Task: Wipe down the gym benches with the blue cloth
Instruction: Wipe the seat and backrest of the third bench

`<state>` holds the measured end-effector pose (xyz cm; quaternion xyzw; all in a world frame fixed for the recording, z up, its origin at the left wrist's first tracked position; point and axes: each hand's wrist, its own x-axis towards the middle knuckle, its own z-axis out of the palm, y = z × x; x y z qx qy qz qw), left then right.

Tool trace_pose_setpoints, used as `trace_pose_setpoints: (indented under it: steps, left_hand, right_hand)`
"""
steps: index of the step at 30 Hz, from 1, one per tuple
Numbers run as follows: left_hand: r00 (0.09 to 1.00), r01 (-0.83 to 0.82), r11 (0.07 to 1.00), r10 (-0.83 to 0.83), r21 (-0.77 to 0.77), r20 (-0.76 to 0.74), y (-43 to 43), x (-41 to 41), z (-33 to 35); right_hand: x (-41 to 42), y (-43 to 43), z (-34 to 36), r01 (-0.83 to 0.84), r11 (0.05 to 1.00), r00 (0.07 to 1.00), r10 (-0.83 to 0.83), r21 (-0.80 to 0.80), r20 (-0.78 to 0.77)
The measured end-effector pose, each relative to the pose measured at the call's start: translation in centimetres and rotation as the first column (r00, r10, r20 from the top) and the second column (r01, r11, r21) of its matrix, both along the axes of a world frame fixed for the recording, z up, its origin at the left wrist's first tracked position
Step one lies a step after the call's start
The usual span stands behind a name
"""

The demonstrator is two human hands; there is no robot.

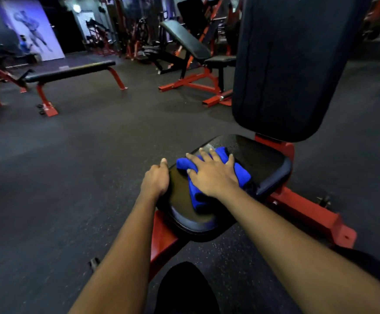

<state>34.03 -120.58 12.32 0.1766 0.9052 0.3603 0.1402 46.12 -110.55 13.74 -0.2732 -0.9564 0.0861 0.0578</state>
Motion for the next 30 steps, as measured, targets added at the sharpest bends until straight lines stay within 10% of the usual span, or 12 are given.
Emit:
trace_pose_setpoints:
  steps: [30]
  left_hand:
    - [1.000,-0.015,1.000,0.015,-0.013,-0.005,-0.2,0.0,-0.1]
  right_hand:
    - [5.6,-0.5,-1.9,0.360,0.933,0.920,-0.353,0.007,-0.172]
